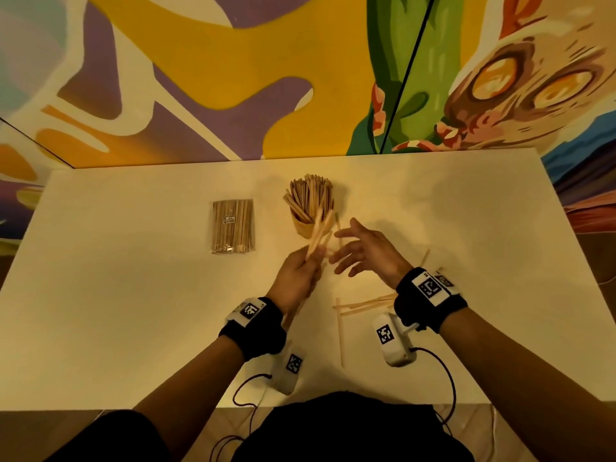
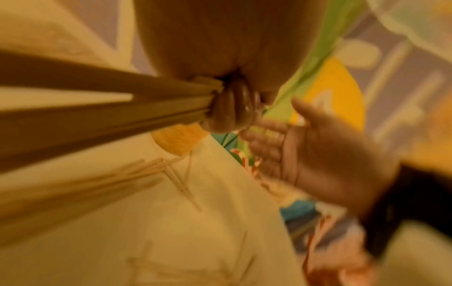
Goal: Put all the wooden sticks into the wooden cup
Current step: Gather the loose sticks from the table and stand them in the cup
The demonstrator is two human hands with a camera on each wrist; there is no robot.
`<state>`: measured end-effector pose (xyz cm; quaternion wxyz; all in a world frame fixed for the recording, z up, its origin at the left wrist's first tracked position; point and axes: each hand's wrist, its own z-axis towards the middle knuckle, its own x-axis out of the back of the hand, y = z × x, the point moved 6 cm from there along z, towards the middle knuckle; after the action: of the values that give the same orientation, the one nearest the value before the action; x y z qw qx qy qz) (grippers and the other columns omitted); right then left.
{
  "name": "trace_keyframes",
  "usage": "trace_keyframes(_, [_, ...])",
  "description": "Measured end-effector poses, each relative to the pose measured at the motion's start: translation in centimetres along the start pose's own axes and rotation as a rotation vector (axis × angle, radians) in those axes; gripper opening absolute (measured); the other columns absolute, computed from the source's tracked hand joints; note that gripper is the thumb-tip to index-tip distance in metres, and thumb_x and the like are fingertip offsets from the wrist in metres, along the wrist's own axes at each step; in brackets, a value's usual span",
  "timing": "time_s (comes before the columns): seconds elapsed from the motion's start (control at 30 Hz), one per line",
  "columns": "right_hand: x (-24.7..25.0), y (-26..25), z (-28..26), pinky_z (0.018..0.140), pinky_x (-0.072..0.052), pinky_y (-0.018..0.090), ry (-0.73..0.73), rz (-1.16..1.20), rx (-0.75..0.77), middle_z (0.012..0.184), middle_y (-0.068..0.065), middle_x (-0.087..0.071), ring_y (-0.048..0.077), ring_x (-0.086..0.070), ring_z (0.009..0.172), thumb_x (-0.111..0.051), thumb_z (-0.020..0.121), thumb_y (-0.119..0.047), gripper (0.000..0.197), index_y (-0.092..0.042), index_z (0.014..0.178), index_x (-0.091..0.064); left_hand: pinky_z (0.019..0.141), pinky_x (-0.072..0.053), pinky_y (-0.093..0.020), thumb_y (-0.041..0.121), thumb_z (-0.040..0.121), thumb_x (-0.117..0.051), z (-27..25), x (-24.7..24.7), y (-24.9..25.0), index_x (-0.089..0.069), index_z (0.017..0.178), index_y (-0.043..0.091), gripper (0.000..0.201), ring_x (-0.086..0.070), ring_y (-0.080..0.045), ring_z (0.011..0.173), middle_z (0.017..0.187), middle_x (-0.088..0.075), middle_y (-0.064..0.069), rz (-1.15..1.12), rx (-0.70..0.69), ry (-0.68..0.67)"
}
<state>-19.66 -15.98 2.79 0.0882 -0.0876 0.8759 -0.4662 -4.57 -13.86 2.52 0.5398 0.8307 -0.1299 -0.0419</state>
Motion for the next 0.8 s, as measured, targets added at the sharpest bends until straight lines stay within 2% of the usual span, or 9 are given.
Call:
trace_keyframes(0.1, [-1.9,4.7,-0.5,0.064,-0.055,0.035,-0.085,0.058,-0.275,0.093,0.030,-0.070,0.038,-0.070,0.076,-0.030,0.099,-0.056,0.063,-0.001,0.110,-0.061,0.041,-0.022,-0.019,0.044,0.101,-0.040,0.8,1.6,0.1,-0.038,0.070,0.023,0.037,-0.023,-0.009,0.044,0.055,-0.030,0.007,-0.292,0.044,0.112])
trace_keyframes(0.17, [-3.7,8.0,-1.7,0.068,-0.057,0.038,-0.224,0.008,-0.462,0.092,0.029,-0.070,0.038,-0.070,0.078,-0.035,0.102,-0.045,0.056,0.006,0.111,-0.059,0.042,-0.021,-0.021,0.044,0.101,-0.040,1.0,2.0,-0.2,-0.035,0.073,0.022,0.036,-0.020,-0.009,0.046,0.058,-0.027,0.007,-0.406,0.043,0.128])
trace_keyframes(0.27, [-5.5,10.9,-3.3,0.076,-0.056,0.042,-0.364,0.082,-0.634,0.088,0.028,-0.069,0.038,-0.070,0.079,-0.038,0.103,-0.024,0.039,0.010,0.107,-0.056,0.044,-0.024,-0.024,0.038,0.103,-0.037,0.9,1.5,-0.5,-0.033,0.074,0.019,0.035,-0.021,-0.010,0.048,0.060,-0.026,0.006,-0.429,0.027,0.109])
trace_keyframes(0.33, [-6.3,11.5,-3.9,0.072,-0.058,0.040,-0.388,0.155,-0.701,0.085,0.027,-0.069,0.038,-0.071,0.078,-0.034,0.103,-0.023,0.040,0.009,0.101,-0.057,0.046,-0.026,-0.024,0.034,0.104,-0.035,0.7,1.1,-0.8,-0.031,0.074,0.018,0.035,-0.023,-0.010,0.048,0.060,-0.026,0.005,-0.418,0.005,0.115])
trace_keyframes(0.47, [-7.0,11.2,-4.4,0.069,-0.058,0.038,-0.387,0.220,-0.733,0.079,0.023,-0.071,0.035,-0.072,0.073,-0.034,0.103,-0.029,0.047,0.007,0.091,-0.061,0.049,-0.027,-0.026,0.029,0.105,-0.036,0.3,0.8,-1.0,-0.033,0.079,0.017,0.029,-0.024,-0.010,0.051,0.063,-0.027,0.003,-0.444,-0.019,0.171])
trace_keyframes(0.6, [-6.7,9.9,-4.0,0.071,-0.056,0.039,-0.347,0.219,-0.669,0.079,0.019,-0.070,0.030,-0.070,0.067,-0.042,0.101,-0.031,0.046,0.004,0.083,-0.065,0.051,-0.024,-0.026,0.025,0.105,-0.036,0.1,0.7,-0.6,-0.035,0.082,0.017,0.025,-0.022,-0.011,0.053,0.064,-0.025,0.002,-0.471,-0.045,0.212])
trace_keyframes(0.7, [-6.5,9.2,-3.7,0.070,-0.054,0.036,-0.352,0.152,-0.608,0.081,0.014,-0.069,0.026,-0.069,0.070,-0.043,0.100,-0.032,0.041,0.003,0.092,-0.065,0.050,-0.024,-0.024,0.022,0.106,-0.034,0.4,0.9,0.2,-0.035,0.082,0.017,0.024,-0.024,-0.009,0.053,0.066,-0.027,0.002,-0.458,-0.088,0.239])
trace_keyframes(0.8, [-6.4,8.7,-3.6,0.066,-0.051,0.030,-0.339,0.107,-0.566,0.078,0.007,-0.066,0.019,-0.066,0.070,-0.043,0.100,-0.034,0.040,-0.001,0.104,-0.064,0.049,-0.027,-0.021,0.021,0.105,-0.034,0.8,1.4,0.6,-0.038,0.083,0.018,0.023,-0.031,-0.007,0.053,0.070,-0.036,0.002,-0.450,-0.093,0.298])
